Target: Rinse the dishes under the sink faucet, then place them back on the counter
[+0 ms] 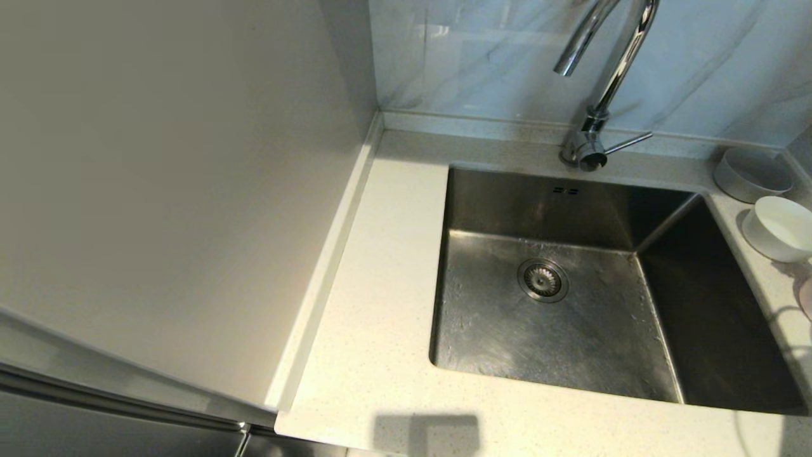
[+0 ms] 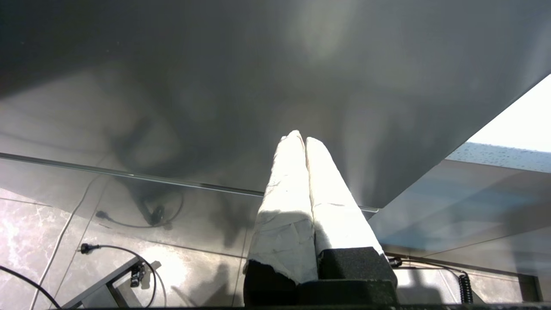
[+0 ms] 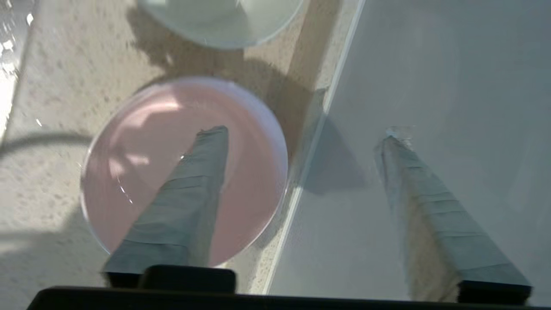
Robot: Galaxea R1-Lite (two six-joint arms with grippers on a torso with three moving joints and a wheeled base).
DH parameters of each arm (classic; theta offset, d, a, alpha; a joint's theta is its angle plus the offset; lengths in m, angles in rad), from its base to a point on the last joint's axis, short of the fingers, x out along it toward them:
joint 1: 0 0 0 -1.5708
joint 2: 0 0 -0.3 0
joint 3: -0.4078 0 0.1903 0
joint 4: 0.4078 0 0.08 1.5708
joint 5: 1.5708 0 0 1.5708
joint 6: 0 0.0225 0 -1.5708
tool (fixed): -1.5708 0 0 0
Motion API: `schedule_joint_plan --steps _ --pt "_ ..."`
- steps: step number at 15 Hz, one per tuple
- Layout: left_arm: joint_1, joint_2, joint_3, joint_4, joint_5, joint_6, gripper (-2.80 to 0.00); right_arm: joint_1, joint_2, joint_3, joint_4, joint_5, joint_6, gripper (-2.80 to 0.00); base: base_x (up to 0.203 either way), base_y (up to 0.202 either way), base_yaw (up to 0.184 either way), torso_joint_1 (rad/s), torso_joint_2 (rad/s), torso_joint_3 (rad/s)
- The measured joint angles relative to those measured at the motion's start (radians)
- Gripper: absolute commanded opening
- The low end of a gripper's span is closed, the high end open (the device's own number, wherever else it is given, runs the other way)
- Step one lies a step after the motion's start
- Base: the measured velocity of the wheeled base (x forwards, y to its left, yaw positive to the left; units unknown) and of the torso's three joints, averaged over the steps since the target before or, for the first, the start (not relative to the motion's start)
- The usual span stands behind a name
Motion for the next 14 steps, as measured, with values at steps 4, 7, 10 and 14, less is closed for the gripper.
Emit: schedule_joint_plan --steps 4,7,10,14 --pt "0.0 0.0 0.0 0.0 0.0 0.0 -2.8 0.06 -0.042 -0.01 0.0 0.034 0.118 0.0 0.0 0.0 0.0 0.0 0.0 0.0" --pt "0.0 0.0 0.0 0.0 0.0 0.0 -2.8 0.157 -0.082 -0.034 -0.001 0.029 0.244 0.0 0.0 0.0 0.0 0.0 0.0 0.0" --pt "0.0 0.0 0.0 -0.001 0.0 0.0 -2.8 0.256 -0.137 -0.056 -0.002 -0.005 0.332 -2.8 0.0 0.0 0.0 0.0 0.0 0.0" --pt "0.0 0.0 0.0 0.0 0.0 0.0 -2.8 0.328 -0.233 -0.035 0.0 -0.027 0.346 -2.8 0.0 0.0 0.0 0.0 0.0 0.0"
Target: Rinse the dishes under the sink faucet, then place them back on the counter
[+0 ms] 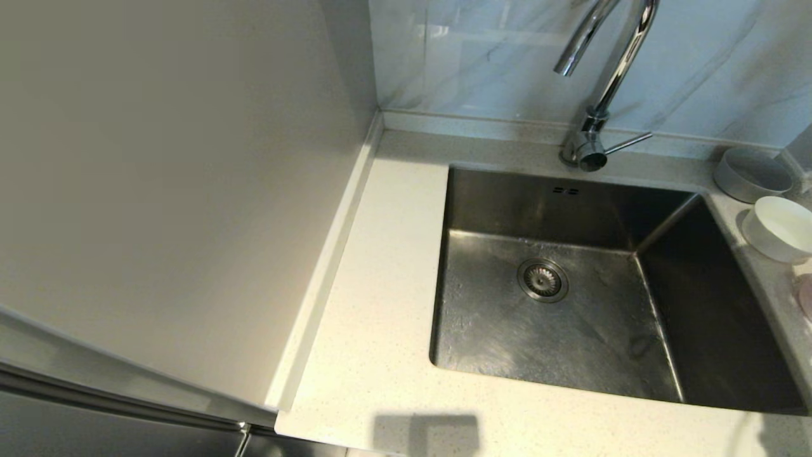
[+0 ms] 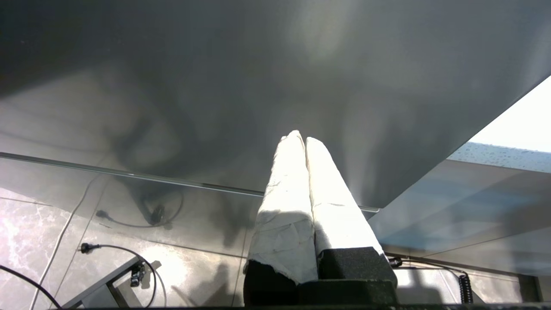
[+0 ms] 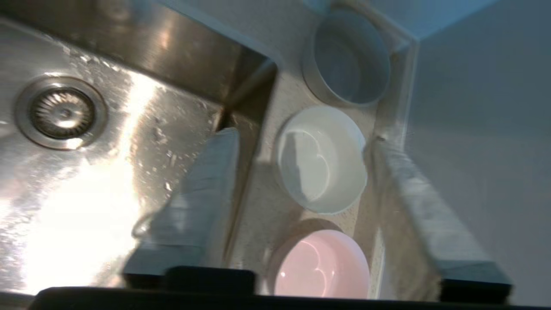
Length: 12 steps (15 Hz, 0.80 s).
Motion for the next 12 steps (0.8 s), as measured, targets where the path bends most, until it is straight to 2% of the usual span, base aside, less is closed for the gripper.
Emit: schedule_joint_plan --steps 3,8,10,12 --pt "0.0 0.0 0.0 0.0 0.0 0.0 -2.8 0.04 -0.096 0.042 0.002 -0.001 0.026 -2.8 0.0 0.0 0.0 0.0 0.0 0.0" --pt "0.0 0.0 0.0 0.0 0.0 0.0 -2.8 0.153 -0.319 0.227 0.0 -0.01 0.152 -2.8 0.0 0.0 0.0 0.0 0.0 0.0" --pt "0.0 0.0 0.0 0.0 0.0 0.0 -2.8 0.202 -0.431 0.352 0.0 -0.051 0.164 -2.8 0.0 0.0 0.0 0.0 0.0 0.0" --pt "0.0 0.0 0.0 0.0 0.0 0.0 -2.8 0.267 -0.567 0.502 0.001 -0.137 0.185 -2.8 0.0 0.0 0.0 0.0 0.0 0.0"
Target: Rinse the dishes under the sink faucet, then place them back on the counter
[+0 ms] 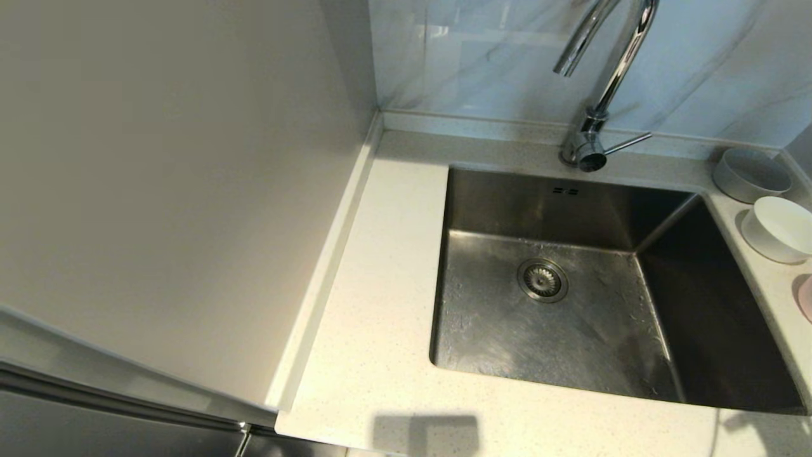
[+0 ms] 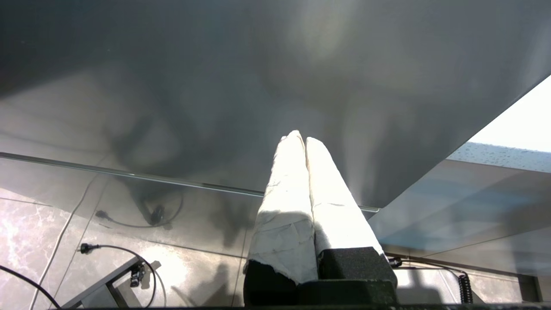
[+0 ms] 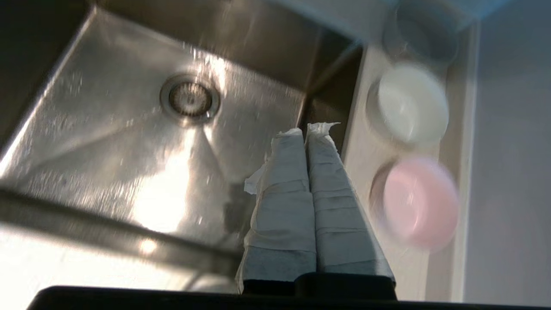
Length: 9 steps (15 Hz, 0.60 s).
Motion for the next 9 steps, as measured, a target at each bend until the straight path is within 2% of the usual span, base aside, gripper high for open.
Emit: schedule_joint_plan --steps 3,4,9 --pt "0.0 0.0 0.0 0.0 0.0 0.0 -2.8 0.105 -0.217 0.225 0.0 -0.138 0.077 -2.8 0.0 0.0 0.0 0.0 0.0 0.0" --pt "0.0 0.0 0.0 0.0 0.0 0.0 -2.8 0.128 -0.279 0.288 0.0 -0.161 0.104 -2.8 0.0 0.0 0.0 0.0 0.0 0.0" --pt "0.0 0.0 0.0 0.0 0.0 0.001 -2.8 0.216 -0.586 0.588 -0.002 -0.191 0.232 -2.8 0.0 0.0 0.0 0.0 0.0 0.0"
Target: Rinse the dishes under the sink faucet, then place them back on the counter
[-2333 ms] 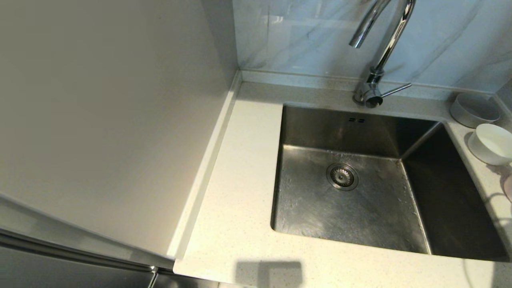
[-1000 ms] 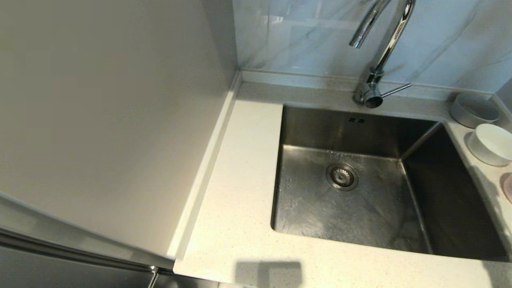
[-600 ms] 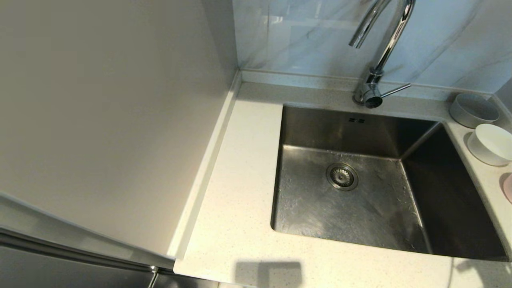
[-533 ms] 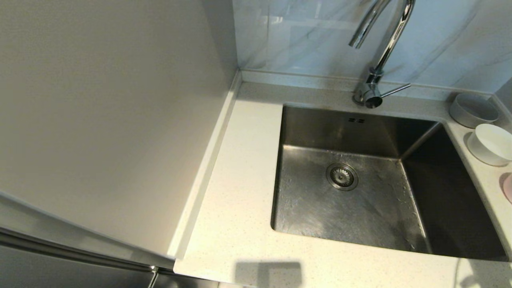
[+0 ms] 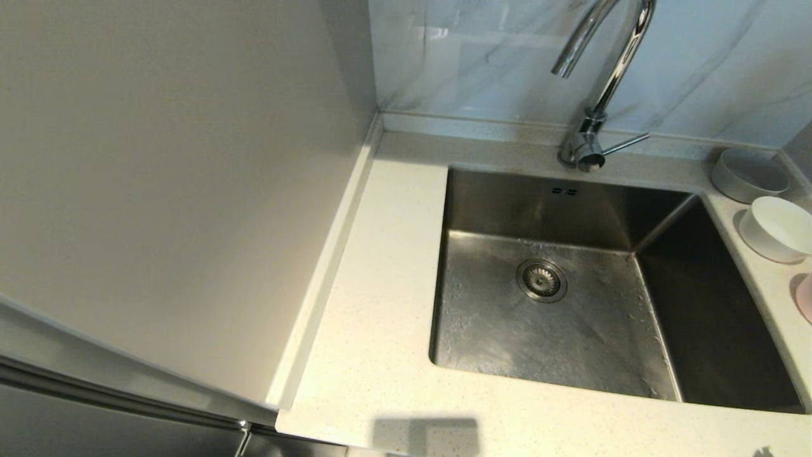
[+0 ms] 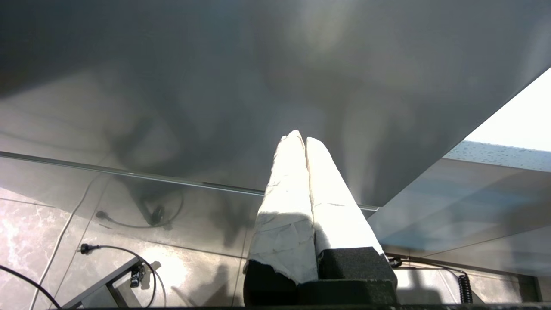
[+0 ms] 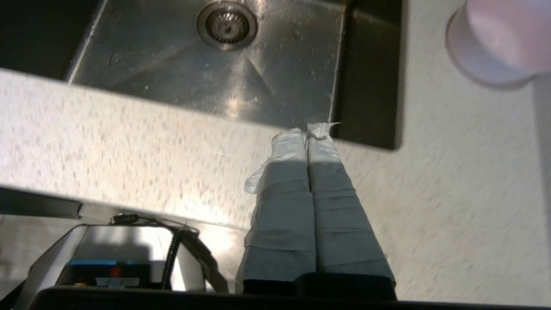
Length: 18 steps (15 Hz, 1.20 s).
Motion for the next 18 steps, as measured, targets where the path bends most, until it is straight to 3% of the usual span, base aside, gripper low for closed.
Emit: schedule_joint_plan --steps 5,9,18 --pt "0.0 0.0 0.0 0.0 0.0 0.0 -2.8 -0.013 -0.205 0.131 0.002 0.014 0.021 -2.8 0.0 0.0 0.0 0.0 0.0 0.0" --pt "0.0 0.0 0.0 0.0 0.0 0.0 -2.8 -0.017 -0.287 0.187 -0.042 0.126 0.017 -2.8 0.0 0.0 0.0 0.0 0.0 0.0" --pt "0.0 0.0 0.0 0.0 0.0 -0.001 -2.8 -0.018 -0.306 0.202 -0.051 0.123 0.039 -2.8 0.0 0.0 0.0 0.0 0.0 0.0"
